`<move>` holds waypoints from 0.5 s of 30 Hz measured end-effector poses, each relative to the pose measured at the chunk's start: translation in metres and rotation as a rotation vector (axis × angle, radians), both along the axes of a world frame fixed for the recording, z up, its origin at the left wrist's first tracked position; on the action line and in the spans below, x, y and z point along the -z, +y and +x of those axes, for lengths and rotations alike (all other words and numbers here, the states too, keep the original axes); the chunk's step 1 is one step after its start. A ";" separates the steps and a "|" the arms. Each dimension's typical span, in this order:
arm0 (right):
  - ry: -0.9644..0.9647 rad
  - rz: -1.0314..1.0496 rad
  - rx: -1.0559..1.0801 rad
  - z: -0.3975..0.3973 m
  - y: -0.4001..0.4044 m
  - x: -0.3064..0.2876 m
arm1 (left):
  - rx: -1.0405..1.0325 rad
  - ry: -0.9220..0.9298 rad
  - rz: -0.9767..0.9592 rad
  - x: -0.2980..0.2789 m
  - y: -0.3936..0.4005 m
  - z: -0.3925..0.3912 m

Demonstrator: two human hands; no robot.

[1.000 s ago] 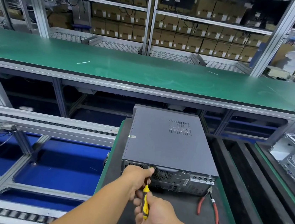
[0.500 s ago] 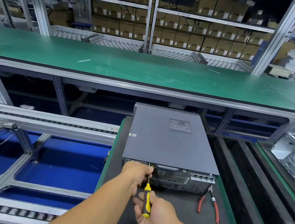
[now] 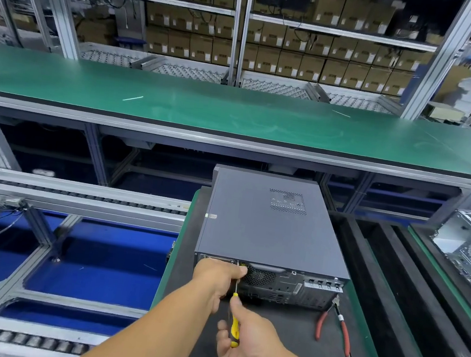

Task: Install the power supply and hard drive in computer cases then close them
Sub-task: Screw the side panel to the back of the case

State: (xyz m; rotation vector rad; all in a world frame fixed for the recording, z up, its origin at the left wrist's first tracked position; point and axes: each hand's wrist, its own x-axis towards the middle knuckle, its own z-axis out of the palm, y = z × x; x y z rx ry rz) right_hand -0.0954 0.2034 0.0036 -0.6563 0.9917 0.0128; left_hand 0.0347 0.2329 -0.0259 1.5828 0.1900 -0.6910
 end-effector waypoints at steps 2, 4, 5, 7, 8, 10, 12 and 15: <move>0.008 -0.038 0.000 0.000 0.000 0.000 | 0.032 0.002 -0.015 -0.001 0.001 -0.001; -0.023 0.026 0.027 0.000 0.001 -0.001 | 0.070 0.017 -0.025 -0.004 0.003 -0.002; -0.045 0.086 0.047 0.001 0.002 -0.001 | 0.088 0.031 -0.028 -0.006 0.004 -0.002; -0.082 0.186 0.075 0.001 0.001 -0.001 | 0.120 0.053 -0.033 -0.010 0.007 -0.002; -0.091 0.212 0.077 0.001 0.000 -0.001 | 0.128 0.059 -0.035 -0.012 0.008 -0.002; -0.085 0.194 0.059 0.001 0.000 -0.001 | 0.140 0.067 -0.034 -0.014 0.011 -0.003; -0.059 0.123 0.022 0.001 0.001 -0.002 | 0.145 0.060 -0.032 -0.016 0.012 -0.004; -0.041 0.036 -0.023 0.002 0.000 -0.005 | 0.134 0.045 -0.022 -0.018 0.010 -0.004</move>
